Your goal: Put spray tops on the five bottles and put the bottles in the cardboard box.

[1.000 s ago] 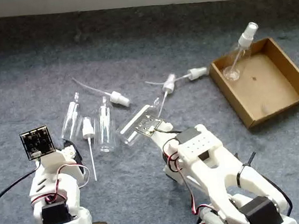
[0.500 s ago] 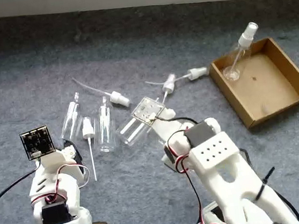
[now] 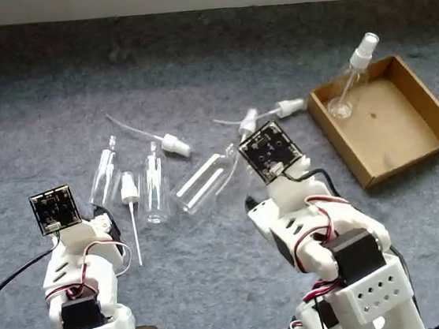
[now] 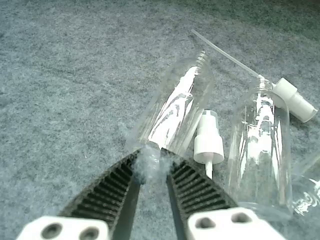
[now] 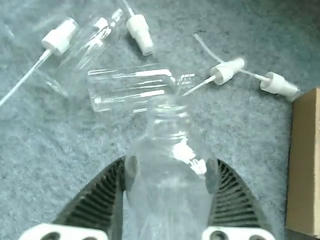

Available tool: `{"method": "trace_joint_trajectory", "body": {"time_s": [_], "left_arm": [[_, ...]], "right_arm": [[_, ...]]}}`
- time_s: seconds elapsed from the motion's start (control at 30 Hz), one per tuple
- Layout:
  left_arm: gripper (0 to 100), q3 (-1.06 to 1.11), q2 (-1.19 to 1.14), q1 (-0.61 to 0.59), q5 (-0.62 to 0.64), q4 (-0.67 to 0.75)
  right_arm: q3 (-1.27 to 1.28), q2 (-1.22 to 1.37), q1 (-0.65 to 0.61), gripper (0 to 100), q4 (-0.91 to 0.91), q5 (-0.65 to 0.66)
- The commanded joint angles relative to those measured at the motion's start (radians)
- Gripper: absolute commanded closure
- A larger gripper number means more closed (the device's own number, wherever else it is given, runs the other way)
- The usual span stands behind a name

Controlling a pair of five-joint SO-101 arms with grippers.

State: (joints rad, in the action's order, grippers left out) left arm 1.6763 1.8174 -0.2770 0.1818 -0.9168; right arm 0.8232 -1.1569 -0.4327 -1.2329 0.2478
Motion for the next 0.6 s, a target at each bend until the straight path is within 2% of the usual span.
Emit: {"method": "trace_joint_trajectory", "body": {"time_s": [0.0,0.1,0.2,0.43,0.57], "left_arm": [[100,0.018,0.007,0.016,-0.100,0.026],[100,0.018,0.007,0.016,-0.198,0.025],[100,0.018,0.007,0.015,-0.215,0.025],[100,0.018,0.007,0.016,-0.216,0.020],[100,-0.016,0.007,0.025,-0.216,-0.068]], "right_arm": [[0.058,-0.022,0.053,89.2,0.120,-0.089],[0.179,-0.022,0.077,89.2,0.263,-0.150],[0.266,-0.022,0.087,89.2,0.340,-0.155],[0.320,-0.024,0.120,89.2,0.352,-0.157],[0.317,-0.024,0.122,89.2,0.352,-0.158]]}}
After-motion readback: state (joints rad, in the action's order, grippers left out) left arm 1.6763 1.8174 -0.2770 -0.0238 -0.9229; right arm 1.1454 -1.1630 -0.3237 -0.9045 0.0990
